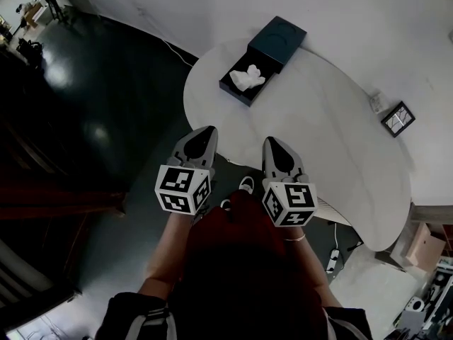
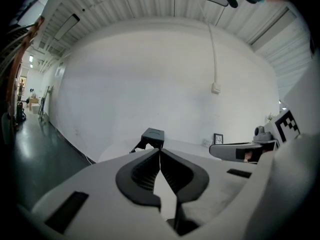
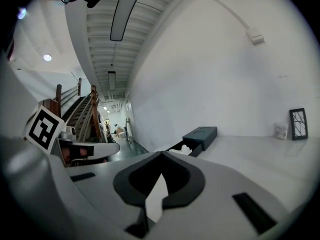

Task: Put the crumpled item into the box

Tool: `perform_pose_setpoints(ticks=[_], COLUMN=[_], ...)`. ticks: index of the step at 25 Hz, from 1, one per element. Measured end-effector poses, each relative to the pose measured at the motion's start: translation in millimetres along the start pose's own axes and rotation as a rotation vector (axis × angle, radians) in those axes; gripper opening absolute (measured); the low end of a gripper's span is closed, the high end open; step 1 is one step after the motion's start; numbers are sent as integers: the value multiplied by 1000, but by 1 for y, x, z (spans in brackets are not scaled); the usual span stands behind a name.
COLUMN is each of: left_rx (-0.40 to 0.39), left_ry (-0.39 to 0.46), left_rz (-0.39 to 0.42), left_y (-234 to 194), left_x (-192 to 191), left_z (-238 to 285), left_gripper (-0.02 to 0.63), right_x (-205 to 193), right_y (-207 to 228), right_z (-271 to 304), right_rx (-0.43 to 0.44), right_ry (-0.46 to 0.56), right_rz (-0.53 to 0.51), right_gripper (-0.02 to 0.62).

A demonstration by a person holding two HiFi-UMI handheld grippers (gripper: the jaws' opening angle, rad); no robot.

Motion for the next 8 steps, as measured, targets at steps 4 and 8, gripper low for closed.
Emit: perform_pose_setpoints(ticks=[4, 8], left_rx=[9, 15], left_ry=[11, 24], left_rz=[-6, -10], left_y=[-1, -1], left_x=[0, 1], left_z=[-9, -16], left_gripper=[26, 26], right_x=[0, -1], right_y=[-5, -9], right_z=[-4, -8], right_rx=[13, 21], right_ry=[5, 11], right_rz=[-3, -7], right_gripper=[14, 14])
Point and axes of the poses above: the fingertips, and each gripper's own axes: z forward along the fingers, y to its right, x out of its top, the point moved 7 cm from there along -z, backward along the fingers, and after that the axes turned 10 degrees about x, right-handed, at the moved point
